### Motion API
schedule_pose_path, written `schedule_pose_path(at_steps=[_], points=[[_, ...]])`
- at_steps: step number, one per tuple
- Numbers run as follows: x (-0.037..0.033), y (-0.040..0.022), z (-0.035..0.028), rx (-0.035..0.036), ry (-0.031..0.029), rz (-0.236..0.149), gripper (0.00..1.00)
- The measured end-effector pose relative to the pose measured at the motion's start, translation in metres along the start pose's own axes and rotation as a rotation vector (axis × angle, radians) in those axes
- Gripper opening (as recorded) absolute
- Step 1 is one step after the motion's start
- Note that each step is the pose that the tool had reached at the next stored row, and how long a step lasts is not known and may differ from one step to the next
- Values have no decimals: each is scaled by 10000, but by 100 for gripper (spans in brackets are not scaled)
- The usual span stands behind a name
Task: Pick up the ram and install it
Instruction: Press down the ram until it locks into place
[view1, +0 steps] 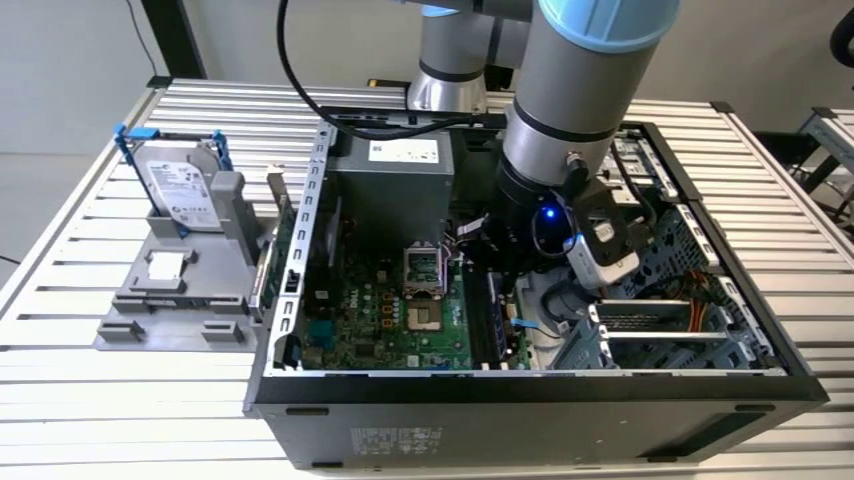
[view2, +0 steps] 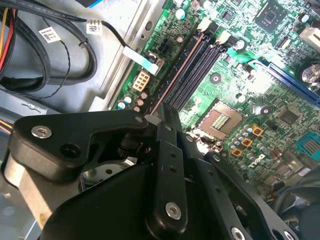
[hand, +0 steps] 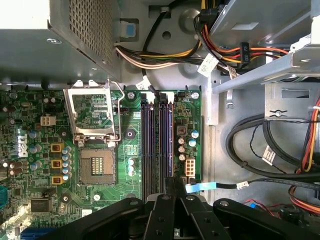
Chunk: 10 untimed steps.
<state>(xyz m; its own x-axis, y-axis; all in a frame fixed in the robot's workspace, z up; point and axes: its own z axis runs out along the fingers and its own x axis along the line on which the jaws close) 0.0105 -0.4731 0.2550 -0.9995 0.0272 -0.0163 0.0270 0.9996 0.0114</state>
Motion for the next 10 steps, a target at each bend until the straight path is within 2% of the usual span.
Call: schedule_pose_path(at_steps=[5, 10], points=[[0, 0, 0, -4, 7, -220, 0], [0, 0, 0, -15, 20, -959, 0]])
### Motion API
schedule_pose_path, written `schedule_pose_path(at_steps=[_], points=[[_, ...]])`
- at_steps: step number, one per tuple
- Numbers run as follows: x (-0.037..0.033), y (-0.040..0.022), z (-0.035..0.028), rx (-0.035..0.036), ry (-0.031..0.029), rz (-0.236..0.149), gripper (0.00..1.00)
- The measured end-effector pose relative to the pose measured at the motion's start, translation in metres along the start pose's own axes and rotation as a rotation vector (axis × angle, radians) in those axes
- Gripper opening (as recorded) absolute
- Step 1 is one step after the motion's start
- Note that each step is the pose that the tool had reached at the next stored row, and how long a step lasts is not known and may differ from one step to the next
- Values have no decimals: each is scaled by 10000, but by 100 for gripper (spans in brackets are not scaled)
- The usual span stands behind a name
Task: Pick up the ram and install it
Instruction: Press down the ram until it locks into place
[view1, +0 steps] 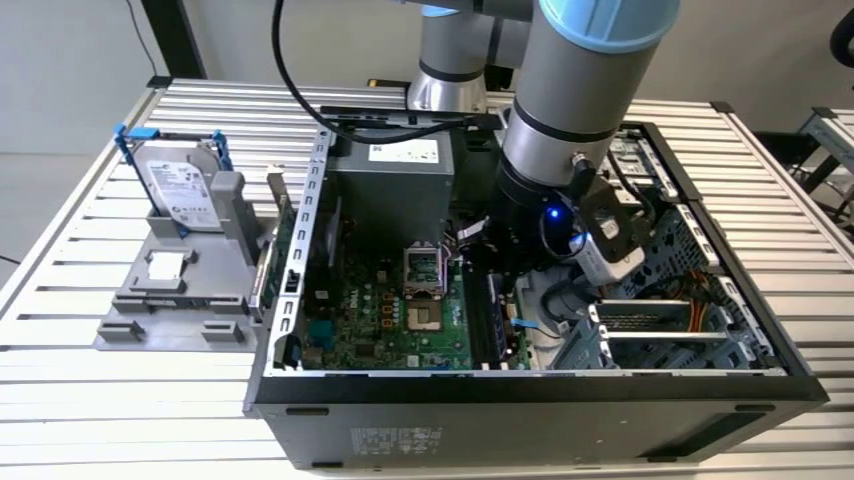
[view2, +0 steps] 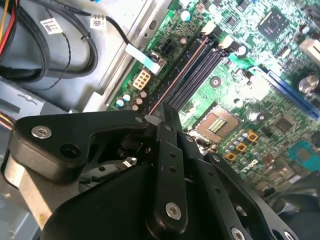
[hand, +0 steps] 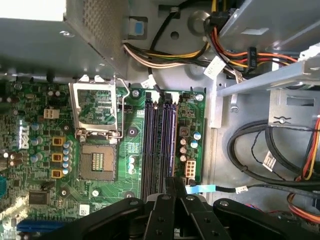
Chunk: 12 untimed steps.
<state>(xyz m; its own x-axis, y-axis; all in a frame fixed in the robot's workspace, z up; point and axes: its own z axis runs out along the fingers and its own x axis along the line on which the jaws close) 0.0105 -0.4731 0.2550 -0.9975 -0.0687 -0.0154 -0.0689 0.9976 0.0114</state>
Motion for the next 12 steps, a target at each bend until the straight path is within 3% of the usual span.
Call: schedule_pose_path(at_steps=[6, 12], points=[[1, -1, -1, -36, 14, -895, 0], [0, 0, 0, -207, 7, -1650, 0]])
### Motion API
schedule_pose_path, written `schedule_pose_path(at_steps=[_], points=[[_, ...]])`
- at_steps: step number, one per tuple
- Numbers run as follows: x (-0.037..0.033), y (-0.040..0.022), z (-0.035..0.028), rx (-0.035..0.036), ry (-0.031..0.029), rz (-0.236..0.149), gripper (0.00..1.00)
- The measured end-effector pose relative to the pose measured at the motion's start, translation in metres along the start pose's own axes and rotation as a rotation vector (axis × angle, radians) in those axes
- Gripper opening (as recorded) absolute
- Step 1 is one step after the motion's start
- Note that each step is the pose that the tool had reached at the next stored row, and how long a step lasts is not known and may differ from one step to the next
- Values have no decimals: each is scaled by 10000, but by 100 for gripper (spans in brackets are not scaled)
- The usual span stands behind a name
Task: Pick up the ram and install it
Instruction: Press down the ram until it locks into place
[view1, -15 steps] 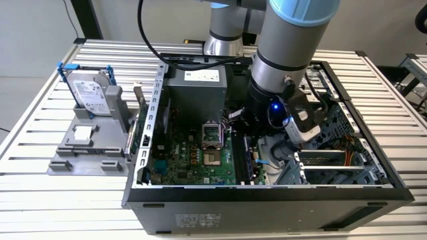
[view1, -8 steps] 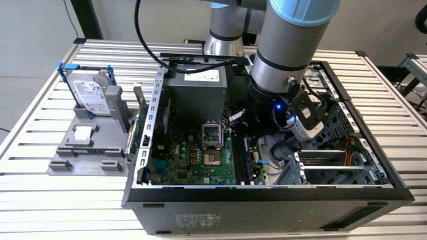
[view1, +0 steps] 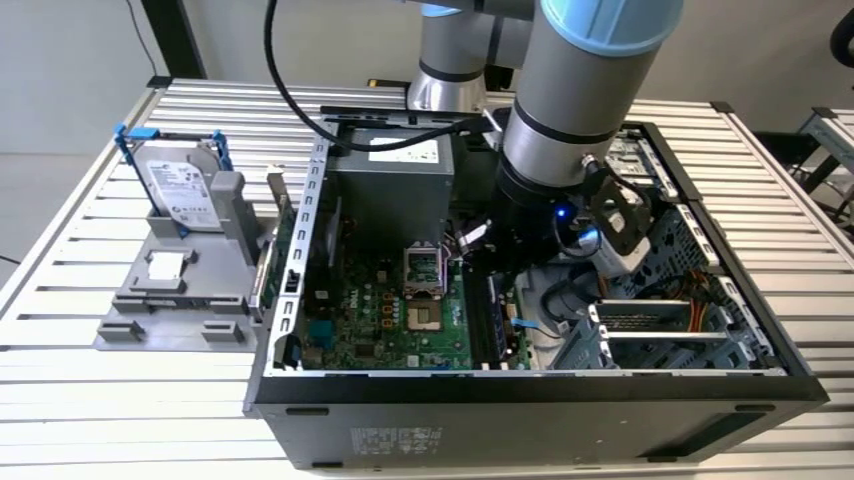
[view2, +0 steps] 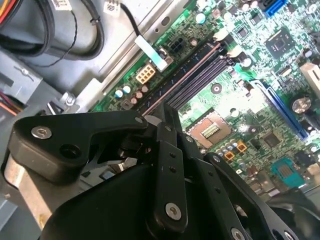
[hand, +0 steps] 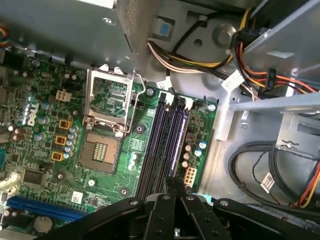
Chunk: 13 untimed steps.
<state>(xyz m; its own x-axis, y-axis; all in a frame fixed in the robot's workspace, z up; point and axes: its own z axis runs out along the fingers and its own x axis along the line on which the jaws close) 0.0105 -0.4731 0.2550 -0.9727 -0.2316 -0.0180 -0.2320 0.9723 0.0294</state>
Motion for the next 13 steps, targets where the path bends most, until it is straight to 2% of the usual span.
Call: schedule_pose_path(at_steps=[3, 13], points=[[0, 0, 0, -64, -3, -380, 0], [0, 0, 0, -92, 45, -1881, 0]])
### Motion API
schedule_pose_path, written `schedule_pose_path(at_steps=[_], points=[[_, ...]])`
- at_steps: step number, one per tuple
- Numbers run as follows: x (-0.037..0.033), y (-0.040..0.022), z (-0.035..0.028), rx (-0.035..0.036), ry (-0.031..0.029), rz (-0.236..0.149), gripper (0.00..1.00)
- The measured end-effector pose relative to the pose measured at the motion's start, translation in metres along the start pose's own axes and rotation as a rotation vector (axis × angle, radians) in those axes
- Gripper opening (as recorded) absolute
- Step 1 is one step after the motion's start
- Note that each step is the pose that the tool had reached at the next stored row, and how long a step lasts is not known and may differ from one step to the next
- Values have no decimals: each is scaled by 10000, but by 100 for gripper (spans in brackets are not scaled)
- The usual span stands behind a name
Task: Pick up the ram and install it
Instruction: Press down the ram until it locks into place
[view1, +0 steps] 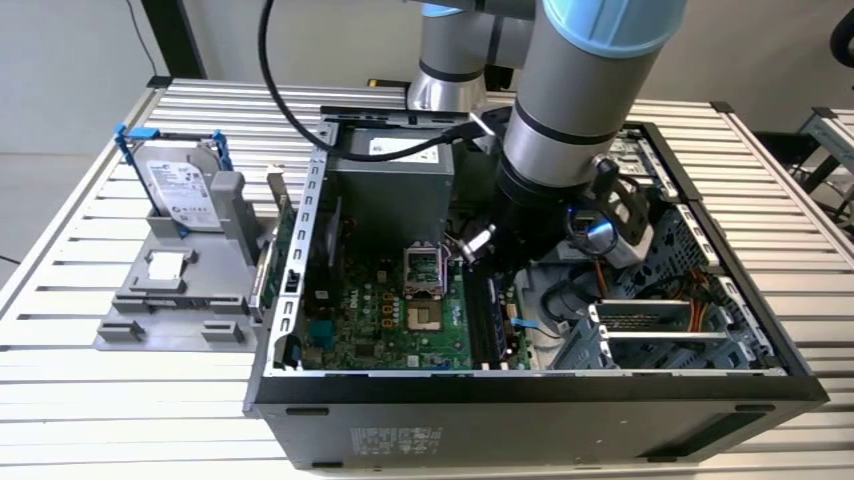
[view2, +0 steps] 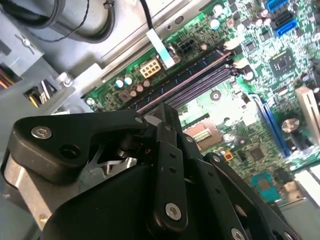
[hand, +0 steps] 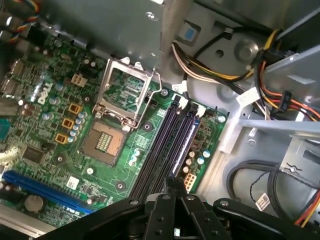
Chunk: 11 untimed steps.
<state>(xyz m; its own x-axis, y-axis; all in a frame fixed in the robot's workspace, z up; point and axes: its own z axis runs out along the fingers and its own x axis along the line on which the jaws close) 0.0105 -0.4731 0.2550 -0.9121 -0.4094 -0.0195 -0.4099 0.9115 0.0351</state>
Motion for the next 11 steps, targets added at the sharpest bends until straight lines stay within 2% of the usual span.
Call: schedule_pose_path(at_steps=[11], points=[[0, 0, 0, -35, 61, -1920, 0]])
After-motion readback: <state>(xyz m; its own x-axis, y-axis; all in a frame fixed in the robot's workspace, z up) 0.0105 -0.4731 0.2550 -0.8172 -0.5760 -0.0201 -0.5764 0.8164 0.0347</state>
